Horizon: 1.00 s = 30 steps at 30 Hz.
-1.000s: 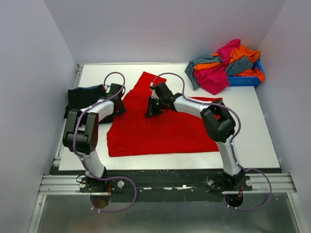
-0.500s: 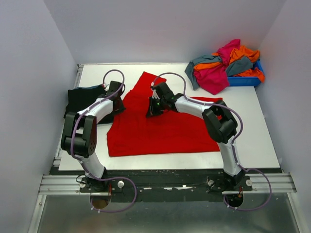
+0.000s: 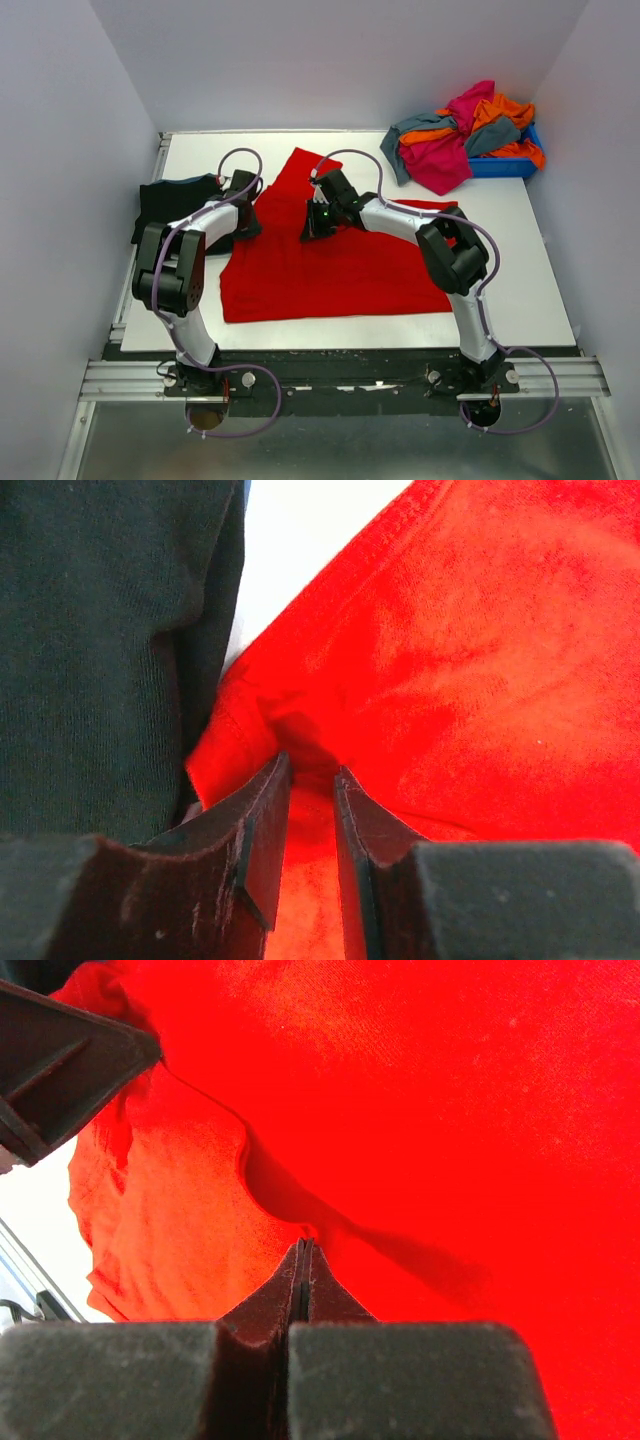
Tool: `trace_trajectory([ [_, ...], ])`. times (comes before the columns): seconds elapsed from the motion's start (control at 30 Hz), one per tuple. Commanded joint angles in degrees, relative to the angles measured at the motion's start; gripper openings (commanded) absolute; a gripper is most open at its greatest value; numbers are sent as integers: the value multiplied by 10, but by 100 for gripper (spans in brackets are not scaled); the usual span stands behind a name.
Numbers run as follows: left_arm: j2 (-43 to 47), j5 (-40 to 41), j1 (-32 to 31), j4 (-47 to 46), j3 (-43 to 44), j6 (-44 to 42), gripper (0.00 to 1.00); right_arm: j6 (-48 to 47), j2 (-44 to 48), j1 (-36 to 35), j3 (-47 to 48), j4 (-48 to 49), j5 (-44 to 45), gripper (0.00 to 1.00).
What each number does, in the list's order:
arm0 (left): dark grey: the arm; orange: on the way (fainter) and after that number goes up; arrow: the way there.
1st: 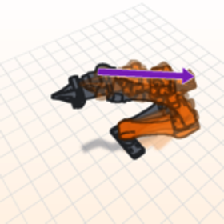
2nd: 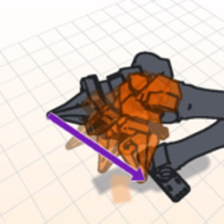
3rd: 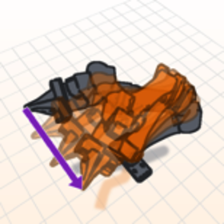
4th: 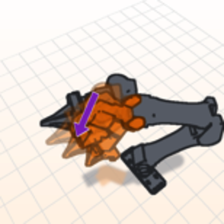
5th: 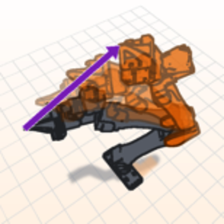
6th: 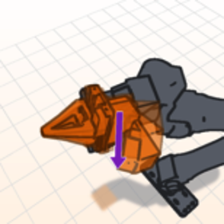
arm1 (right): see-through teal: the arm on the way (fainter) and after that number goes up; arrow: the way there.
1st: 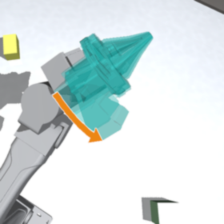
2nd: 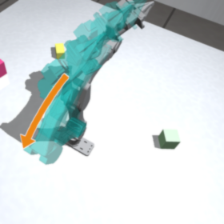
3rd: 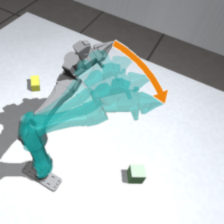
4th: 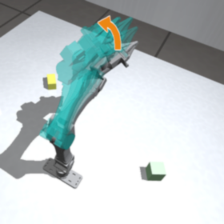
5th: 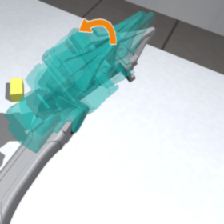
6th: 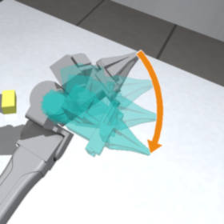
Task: Fold and stack the t-shirts
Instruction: Fold the flattened tshirt in 1/3 of the way
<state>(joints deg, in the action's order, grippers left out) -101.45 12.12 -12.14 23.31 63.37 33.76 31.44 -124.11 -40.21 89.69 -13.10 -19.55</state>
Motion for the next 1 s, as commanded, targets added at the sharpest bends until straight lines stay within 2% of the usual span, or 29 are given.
trace_trajectory([
  [0.0,-9,20,-3,1,1,0,36,0,11,0,-4,12,-7,1],
  [0.27,-3,32,-6,7,0,-1,38,2,8,0,-2,11,-10,1],
  [0.43,9,28,-6,5,2,0,6,2,10,1,-3,11,-9,1],
  [0.6,22,30,-10,16,9,1,4,1,10,2,-3,11,-9,1],
  [0.63,27,29,-10,17,8,1,0,2,9,3,-3,12,-8,1],
  [0.97,48,28,-17,30,18,1,0,4,24,7,-14,14,-7,1],
])
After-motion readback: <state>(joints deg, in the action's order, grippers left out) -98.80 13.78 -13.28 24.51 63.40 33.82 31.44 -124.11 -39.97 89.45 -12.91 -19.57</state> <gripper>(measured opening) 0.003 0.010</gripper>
